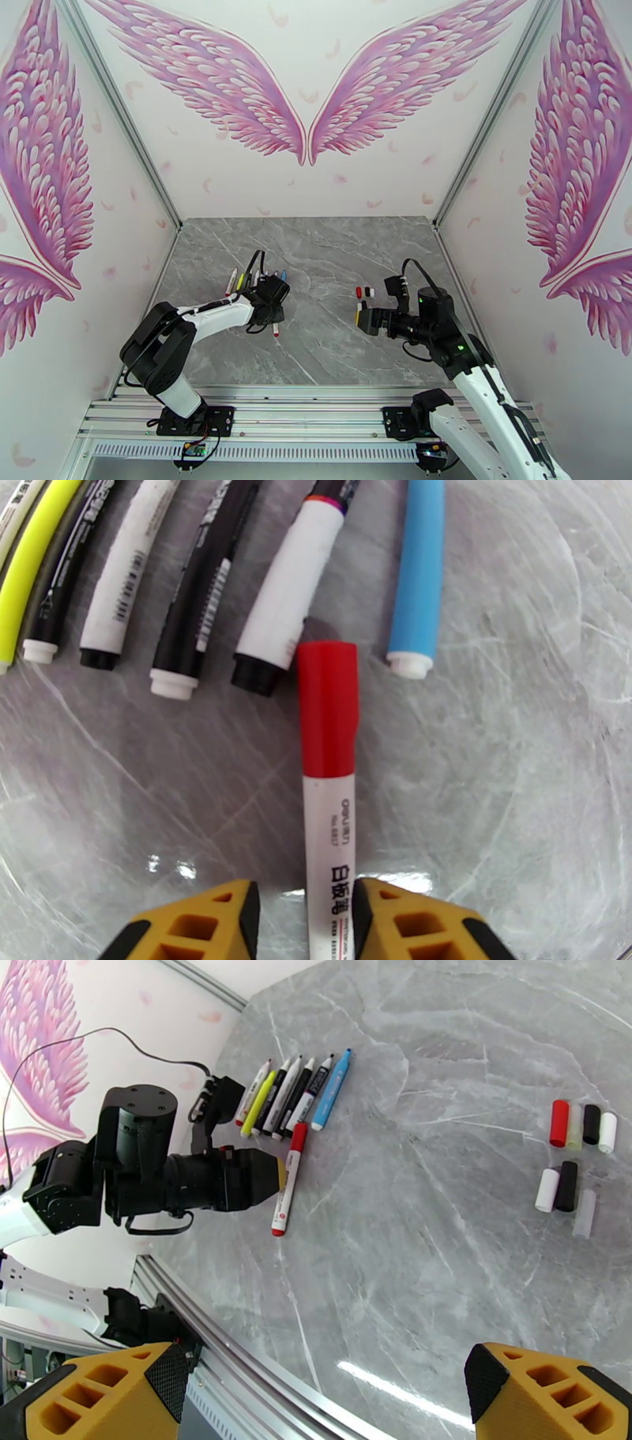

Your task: Open the pen caps

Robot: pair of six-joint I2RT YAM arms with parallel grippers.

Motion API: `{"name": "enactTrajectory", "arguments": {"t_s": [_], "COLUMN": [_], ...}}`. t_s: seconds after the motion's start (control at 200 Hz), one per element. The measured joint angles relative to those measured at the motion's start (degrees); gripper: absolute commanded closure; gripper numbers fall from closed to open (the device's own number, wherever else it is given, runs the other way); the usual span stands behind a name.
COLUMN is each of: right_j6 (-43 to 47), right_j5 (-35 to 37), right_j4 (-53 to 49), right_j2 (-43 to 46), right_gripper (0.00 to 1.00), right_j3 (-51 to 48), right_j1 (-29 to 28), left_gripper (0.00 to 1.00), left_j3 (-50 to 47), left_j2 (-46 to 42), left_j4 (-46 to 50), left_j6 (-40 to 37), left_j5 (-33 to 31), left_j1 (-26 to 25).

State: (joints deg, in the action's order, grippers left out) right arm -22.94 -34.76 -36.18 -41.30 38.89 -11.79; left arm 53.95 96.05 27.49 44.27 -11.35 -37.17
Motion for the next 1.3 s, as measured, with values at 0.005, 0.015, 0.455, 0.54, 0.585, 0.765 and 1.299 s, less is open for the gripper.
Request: {"name": "enactTrajectory", "arguments": {"t_s": [0.005,0.015,0.455,0.54,0.585,0.765,1.299], "right_j6": [0.0,0.0,0.0,0.0,0.0,0.0,-0.5], "right_j5": [0.0,0.0,0.0,0.0,0.0,0.0,0.3], "right_j4": [0.0,0.0,0.0,0.0,0.0,0.0,0.1], "right_j2": [0.0,0.0,0.0,0.0,0.0,-0.1,-2.7], "right_gripper": [0.01,0.01,0.01,0.01,0.01,0.01,0.01], "right_j3": [0.0,0.0,0.0,0.0,0.0,0.0,-1.0], "right_j1": [0.0,0.0,0.0,0.0,0.0,0.0,0.0], "left_gripper": [0.62,0.62,0.64,0.66,0.67,0.73,0.83], "left_j3": [0.0,0.1,2.2,2.5,2.7,2.8,-7.9], "left_j2": [0.1,0.2,3.7,4.3,4.4,4.6,-4.0], "left_j4": [0.0,0.0,-0.3,-0.2,0.0,0.5,-6.4], "left_j6": [0.0,-0.3,-2.1,-2.3,-2.3,-2.1,-0.9], "left_j5": [0.0,0.1,3.1,3.2,3.2,3.0,5.8], "left_j1": [0.0,0.1,1.4,1.5,1.6,1.6,-0.7]}}
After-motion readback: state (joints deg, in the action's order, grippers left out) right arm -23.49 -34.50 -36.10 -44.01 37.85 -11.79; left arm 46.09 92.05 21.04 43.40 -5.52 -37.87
